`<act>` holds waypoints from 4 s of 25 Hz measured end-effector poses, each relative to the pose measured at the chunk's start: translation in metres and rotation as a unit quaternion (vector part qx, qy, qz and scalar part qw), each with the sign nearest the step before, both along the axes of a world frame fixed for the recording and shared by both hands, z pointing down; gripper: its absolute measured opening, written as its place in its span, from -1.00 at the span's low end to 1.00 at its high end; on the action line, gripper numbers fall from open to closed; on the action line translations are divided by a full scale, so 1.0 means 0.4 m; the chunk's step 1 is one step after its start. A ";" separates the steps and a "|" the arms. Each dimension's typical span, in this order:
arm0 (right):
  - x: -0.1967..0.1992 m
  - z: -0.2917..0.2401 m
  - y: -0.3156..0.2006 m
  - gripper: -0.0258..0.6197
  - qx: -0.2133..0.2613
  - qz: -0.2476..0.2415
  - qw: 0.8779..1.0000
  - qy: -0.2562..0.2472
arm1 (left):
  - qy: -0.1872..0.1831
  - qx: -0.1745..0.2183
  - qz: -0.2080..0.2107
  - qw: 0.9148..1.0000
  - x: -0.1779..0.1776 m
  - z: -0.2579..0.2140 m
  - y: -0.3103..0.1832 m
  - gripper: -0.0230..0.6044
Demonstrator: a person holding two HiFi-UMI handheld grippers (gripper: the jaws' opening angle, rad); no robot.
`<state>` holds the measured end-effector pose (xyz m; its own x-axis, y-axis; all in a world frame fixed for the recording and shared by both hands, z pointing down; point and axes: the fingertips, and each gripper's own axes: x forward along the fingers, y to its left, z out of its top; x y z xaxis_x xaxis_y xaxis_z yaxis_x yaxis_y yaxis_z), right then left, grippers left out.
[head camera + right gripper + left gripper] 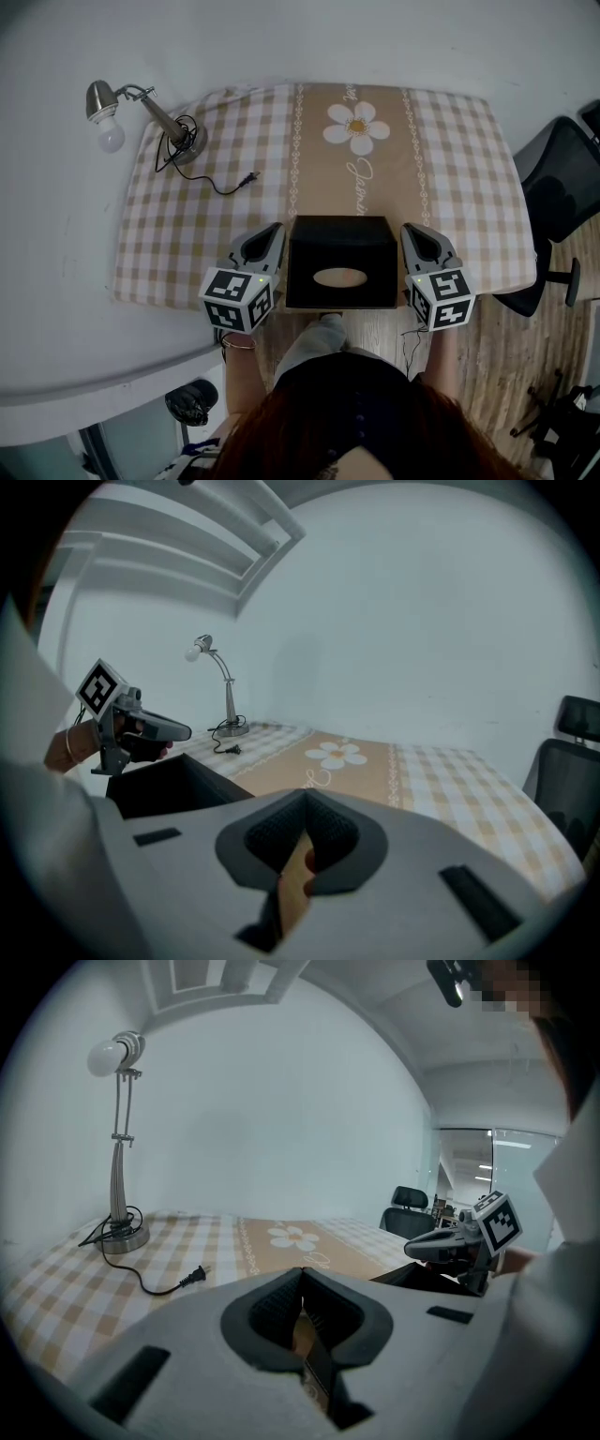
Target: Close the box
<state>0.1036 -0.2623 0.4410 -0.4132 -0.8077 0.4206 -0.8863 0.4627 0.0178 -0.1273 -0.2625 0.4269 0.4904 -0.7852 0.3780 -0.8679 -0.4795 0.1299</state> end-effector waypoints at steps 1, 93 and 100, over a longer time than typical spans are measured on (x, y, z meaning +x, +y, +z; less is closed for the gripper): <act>-0.001 0.007 -0.002 -0.87 -0.005 -0.001 1.000 0.001 | 0.001 -0.003 0.000 1.000 -0.001 0.005 -0.002 -0.84; -0.042 0.185 -0.080 -0.87 -0.156 -0.071 0.984 -0.058 | 0.058 -0.183 0.040 0.981 0.012 0.224 -0.133 -0.84; -0.040 0.183 -0.093 -0.87 -0.143 -0.076 0.985 -0.057 | 0.081 -0.189 0.032 0.978 0.013 0.223 -0.147 -0.84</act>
<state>0.0876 -0.2994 0.5142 -0.5773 -0.5882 0.5664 -0.7955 0.5616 -0.2275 -0.1222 -0.3214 0.5161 0.6118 -0.5695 0.5489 -0.7907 -0.4233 0.4422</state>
